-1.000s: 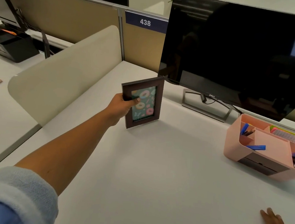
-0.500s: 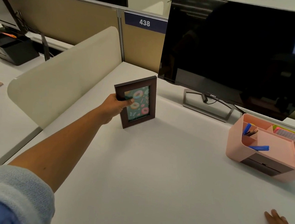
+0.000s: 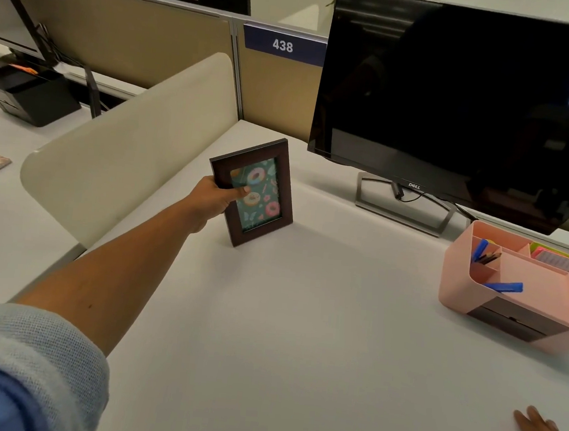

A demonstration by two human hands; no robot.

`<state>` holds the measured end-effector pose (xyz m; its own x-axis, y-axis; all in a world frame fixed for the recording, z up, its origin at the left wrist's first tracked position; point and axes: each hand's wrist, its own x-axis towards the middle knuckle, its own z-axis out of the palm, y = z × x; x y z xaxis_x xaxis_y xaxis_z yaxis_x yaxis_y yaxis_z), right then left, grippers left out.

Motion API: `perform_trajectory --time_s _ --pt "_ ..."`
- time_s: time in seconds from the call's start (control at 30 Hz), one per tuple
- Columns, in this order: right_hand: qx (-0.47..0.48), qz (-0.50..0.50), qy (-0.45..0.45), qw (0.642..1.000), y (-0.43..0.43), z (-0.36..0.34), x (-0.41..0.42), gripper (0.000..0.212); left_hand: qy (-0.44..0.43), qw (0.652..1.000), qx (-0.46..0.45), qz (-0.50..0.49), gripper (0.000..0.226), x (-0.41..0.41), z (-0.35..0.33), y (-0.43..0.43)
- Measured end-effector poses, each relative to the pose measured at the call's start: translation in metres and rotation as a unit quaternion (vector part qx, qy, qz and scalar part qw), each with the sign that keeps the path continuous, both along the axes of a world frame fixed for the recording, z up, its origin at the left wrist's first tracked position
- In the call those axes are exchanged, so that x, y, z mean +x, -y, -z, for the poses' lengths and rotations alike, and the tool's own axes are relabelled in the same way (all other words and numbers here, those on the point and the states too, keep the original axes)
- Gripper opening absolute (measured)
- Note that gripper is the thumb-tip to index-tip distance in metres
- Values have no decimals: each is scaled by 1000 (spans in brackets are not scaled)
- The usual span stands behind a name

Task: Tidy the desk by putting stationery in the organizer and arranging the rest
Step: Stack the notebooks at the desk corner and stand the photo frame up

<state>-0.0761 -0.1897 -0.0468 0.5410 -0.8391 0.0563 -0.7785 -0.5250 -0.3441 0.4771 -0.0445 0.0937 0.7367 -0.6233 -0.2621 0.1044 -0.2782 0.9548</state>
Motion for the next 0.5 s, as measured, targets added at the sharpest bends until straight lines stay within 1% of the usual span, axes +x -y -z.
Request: perform_trajectory --time_s 0.07,0.13,0.3,0.37,0.5 --pt "-7 12 -2 1000 0 0 -1 117 1 1000 4 0 25 4 1 0" --pt "8 15 -4 1000 0 -3 0 119 1 1000 8 6 28 8 2 -1" --pt "45 14 10 999 -5 -15 8 115 -10 1000 14 17 32 13 1 0" --pt "43 10 7 999 -6 -16 7 114 -15 1000 17 18 32 14 0 1" --pt "16 17 -5 1000 -6 -12 3 114 -30 999 20 18 24 16 0 2"
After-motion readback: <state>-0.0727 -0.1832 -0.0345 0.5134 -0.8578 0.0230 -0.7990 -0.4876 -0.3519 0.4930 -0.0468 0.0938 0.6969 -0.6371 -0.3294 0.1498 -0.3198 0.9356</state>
